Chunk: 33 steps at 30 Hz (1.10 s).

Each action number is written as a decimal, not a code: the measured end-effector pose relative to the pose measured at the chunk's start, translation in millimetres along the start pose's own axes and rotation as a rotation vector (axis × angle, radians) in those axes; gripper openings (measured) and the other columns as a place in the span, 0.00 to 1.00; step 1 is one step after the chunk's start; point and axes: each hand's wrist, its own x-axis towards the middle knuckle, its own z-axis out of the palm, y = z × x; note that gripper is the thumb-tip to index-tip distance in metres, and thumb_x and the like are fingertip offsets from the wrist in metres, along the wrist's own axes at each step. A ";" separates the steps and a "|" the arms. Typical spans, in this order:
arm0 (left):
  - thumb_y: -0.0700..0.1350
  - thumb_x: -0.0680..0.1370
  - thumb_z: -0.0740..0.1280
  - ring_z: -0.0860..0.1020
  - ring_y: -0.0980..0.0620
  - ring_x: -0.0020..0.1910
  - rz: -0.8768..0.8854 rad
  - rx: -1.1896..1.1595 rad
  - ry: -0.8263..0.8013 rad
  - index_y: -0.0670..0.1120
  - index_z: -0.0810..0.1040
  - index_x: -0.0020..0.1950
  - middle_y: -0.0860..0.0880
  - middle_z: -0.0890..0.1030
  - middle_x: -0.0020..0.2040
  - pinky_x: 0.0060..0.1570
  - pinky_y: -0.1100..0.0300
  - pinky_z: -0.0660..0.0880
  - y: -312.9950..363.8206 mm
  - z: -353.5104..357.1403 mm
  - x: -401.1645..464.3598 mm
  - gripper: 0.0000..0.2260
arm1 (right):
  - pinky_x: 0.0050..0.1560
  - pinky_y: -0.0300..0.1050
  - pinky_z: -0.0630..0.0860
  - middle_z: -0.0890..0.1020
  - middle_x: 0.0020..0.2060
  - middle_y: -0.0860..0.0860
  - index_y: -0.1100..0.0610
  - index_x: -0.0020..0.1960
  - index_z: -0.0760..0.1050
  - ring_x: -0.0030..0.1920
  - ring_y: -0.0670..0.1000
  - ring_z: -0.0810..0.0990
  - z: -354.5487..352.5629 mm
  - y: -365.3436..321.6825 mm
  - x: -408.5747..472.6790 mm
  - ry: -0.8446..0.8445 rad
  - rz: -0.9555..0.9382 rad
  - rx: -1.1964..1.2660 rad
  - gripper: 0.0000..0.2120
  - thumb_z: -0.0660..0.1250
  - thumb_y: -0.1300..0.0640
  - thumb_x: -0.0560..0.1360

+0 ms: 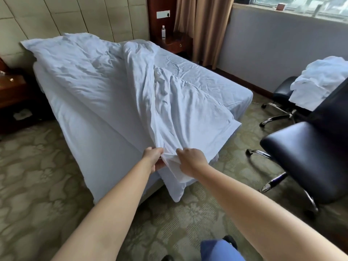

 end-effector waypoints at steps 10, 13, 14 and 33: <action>0.33 0.74 0.60 0.73 0.49 0.33 -0.036 0.248 0.114 0.42 0.70 0.45 0.44 0.73 0.38 0.29 0.60 0.70 -17.9 14.8 9.4 0.05 | 0.37 0.46 0.67 0.77 0.46 0.54 0.58 0.58 0.70 0.45 0.57 0.78 19.9 21.8 -2.3 -0.174 -0.153 0.041 0.13 0.62 0.55 0.76; 0.30 0.71 0.61 0.71 0.49 0.31 -0.108 0.504 0.096 0.41 0.72 0.51 0.43 0.73 0.40 0.29 0.62 0.70 -31.9 26.9 11.1 0.11 | 0.36 0.45 0.68 0.75 0.41 0.53 0.59 0.54 0.74 0.42 0.55 0.75 37.9 36.7 -10.2 -0.399 -0.223 0.029 0.11 0.63 0.55 0.74; 0.29 0.72 0.61 0.71 0.50 0.31 -0.152 0.535 0.061 0.43 0.72 0.53 0.44 0.73 0.40 0.33 0.61 0.71 -35.1 32.2 9.9 0.14 | 0.37 0.45 0.70 0.77 0.42 0.53 0.60 0.53 0.76 0.44 0.56 0.77 45.7 42.6 -12.3 -0.449 -0.231 0.027 0.11 0.64 0.55 0.74; 0.35 0.78 0.60 0.73 0.51 0.44 -0.096 0.552 0.126 0.46 0.72 0.64 0.48 0.74 0.45 0.48 0.56 0.73 -50.8 129.1 -16.1 0.16 | 0.66 0.50 0.67 0.70 0.66 0.52 0.51 0.75 0.61 0.69 0.54 0.66 73.1 187.6 -19.6 -0.304 -0.225 0.153 0.31 0.67 0.49 0.74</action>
